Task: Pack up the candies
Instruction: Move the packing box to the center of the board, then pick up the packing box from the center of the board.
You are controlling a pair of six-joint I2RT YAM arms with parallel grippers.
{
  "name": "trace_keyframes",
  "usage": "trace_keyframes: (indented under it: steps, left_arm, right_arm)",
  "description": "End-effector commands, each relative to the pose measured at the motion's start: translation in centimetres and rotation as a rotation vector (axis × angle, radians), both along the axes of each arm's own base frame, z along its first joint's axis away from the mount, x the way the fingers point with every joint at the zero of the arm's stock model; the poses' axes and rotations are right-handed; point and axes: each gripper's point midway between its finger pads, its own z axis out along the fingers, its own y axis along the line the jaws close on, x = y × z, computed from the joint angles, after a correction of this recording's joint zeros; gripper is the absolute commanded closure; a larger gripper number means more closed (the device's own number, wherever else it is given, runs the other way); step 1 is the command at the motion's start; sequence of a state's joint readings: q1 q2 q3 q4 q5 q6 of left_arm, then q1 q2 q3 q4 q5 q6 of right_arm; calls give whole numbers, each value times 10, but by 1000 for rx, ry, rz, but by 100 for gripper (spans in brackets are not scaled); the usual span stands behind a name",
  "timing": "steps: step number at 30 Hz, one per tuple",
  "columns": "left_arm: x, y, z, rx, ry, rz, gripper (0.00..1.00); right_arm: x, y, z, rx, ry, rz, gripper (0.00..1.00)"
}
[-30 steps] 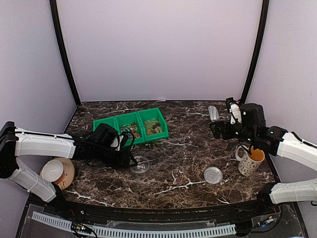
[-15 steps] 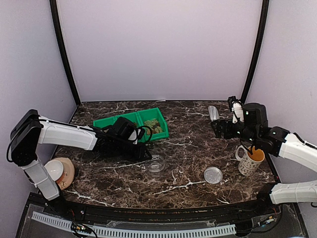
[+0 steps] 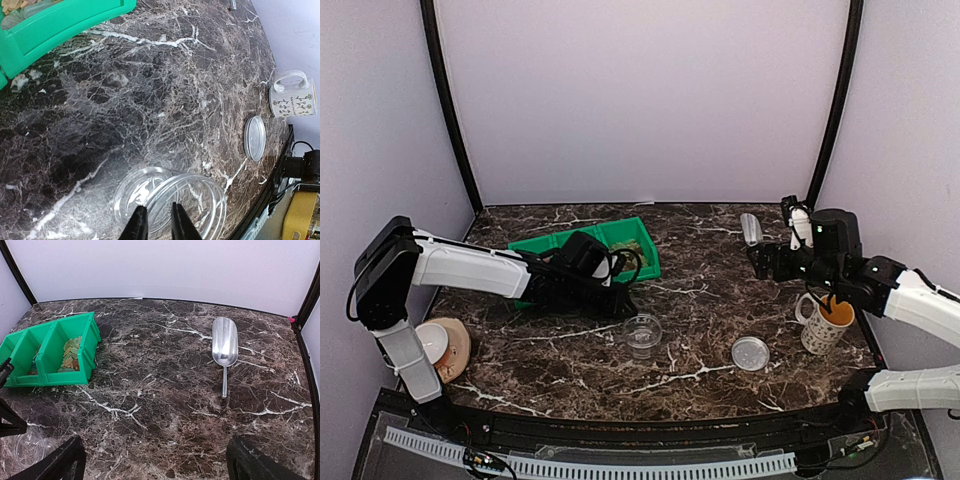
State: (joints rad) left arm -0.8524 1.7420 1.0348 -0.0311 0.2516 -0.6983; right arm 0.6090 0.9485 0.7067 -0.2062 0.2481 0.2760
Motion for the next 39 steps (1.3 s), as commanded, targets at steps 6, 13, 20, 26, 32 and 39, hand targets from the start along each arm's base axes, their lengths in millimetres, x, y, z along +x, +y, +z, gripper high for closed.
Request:
trace_keyframes:
  steps: [6, 13, 20, 26, 32, 39]
  left_arm:
    - [-2, -8, 6, 16, -32, -51, 85]
    - [-3, -2, 5, 97, -70, -96, 78]
    - [-4, 7, 3, 174, -101, -142, 79]
    - [-6, 9, 1, 241, -129, -198, 81]
    - [-10, 1, 2, 267, -149, -258, 81]
    - [-12, -5, -4, 350, -180, -301, 88]
  right_arm:
    - [-3, 1, 7, 26, -19, -3, 2]
    - [-2, 1, 6, 21, -19, -4, 2]
    - [-2, 1, 3, 21, -12, -2, 2]
    - [-2, 1, 1, 25, -12, -3, 2]
    - [-2, 2, -1, 29, -5, -2, 2]
    - [-4, 0, 1, 29, -13, -7, 2]
